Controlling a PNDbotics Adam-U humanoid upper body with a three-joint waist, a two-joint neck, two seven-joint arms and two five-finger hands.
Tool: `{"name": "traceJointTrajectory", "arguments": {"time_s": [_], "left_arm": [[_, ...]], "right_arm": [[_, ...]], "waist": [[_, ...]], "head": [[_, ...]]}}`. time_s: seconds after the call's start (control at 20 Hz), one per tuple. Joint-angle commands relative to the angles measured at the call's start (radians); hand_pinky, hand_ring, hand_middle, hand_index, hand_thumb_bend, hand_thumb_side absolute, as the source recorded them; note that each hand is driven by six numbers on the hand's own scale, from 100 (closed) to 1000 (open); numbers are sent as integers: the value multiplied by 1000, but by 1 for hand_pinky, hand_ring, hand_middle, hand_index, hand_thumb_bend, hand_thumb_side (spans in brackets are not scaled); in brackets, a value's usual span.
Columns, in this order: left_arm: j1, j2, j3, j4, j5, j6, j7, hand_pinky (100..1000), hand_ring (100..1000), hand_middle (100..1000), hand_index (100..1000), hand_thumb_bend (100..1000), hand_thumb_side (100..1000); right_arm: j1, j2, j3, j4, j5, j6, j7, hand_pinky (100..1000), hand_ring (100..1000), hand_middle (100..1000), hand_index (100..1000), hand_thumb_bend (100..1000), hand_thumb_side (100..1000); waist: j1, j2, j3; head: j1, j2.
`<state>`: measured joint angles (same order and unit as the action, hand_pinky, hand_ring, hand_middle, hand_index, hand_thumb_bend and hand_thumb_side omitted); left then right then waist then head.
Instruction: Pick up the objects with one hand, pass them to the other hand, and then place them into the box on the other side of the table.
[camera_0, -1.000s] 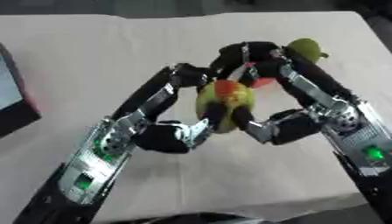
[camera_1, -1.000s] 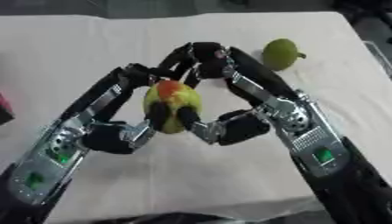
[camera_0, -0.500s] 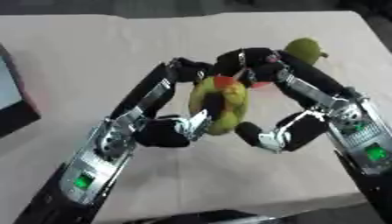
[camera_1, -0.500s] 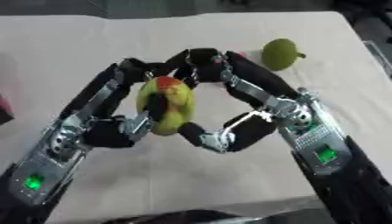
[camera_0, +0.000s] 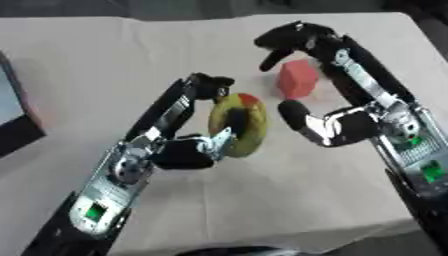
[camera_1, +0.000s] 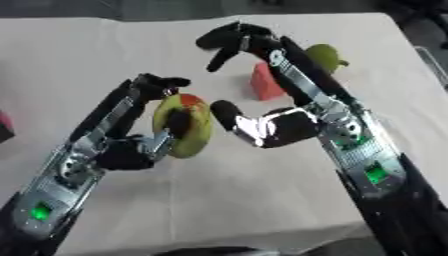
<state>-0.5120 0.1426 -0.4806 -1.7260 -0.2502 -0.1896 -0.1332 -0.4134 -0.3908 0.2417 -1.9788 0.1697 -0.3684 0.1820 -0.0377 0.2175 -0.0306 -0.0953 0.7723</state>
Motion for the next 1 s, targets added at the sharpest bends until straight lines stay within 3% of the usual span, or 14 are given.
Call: {"name": "traceJointTrajectory", "arguments": {"time_s": [0.05,0.4,0.45,0.5,0.65,0.7,0.8,0.85,0.9,1.0], "left_arm": [[-3,9,20,0,-17,-1,16,904,352,278,396,100,577],[10,14,67,21,-32,9,62,906,353,280,397,100,580],[13,25,79,20,-35,10,73,902,354,281,398,100,669],[18,42,93,18,-41,12,87,896,354,280,398,100,579],[45,120,160,0,-71,19,147,864,357,281,398,100,596],[56,156,190,-11,-85,22,178,846,357,282,398,100,568],[86,242,253,-40,-121,33,247,800,356,283,396,100,350],[101,282,282,-52,-145,43,282,795,356,283,396,100,324],[117,326,314,-56,-176,60,317,746,355,283,393,100,112],[154,425,385,-37,-265,116,402,686,353,284,389,100,100]], "right_arm": [[-13,-5,-38,-21,-14,23,-58,896,659,787,865,225,568],[-21,-2,-97,-21,-52,12,-123,898,665,788,865,193,554],[-22,-3,-105,-21,-63,8,-126,898,666,788,865,186,593],[-22,-5,-113,-21,-75,1,-129,898,667,788,865,187,551],[-14,-14,-134,-21,-106,-17,-135,899,667,790,865,168,550],[-9,-17,-136,-21,-111,-18,-134,899,666,790,865,163,552],[3,-21,-135,-21,-112,-12,-124,901,665,791,865,154,555],[8,-22,-133,-21,-111,-10,-116,901,665,791,865,154,555],[13,-23,-132,-21,-108,-7,-109,903,665,792,865,149,558],[23,-20,-130,-21,-101,2,-97,904,663,791,864,143,561]], "waist": [[0,-16,-1],[-3,-17,-1],[-3,-18,-2],[-1,-19,-3],[6,-24,-8],[10,-27,-10],[21,-35,-12],[26,-39,-13],[31,-43,-12],[39,-50,-15]], "head": [[3,-2],[13,-2],[22,-2],[33,-2],[109,-2],[145,-2],[209,-2],[231,-2],[249,-2],[274,-2]]}}
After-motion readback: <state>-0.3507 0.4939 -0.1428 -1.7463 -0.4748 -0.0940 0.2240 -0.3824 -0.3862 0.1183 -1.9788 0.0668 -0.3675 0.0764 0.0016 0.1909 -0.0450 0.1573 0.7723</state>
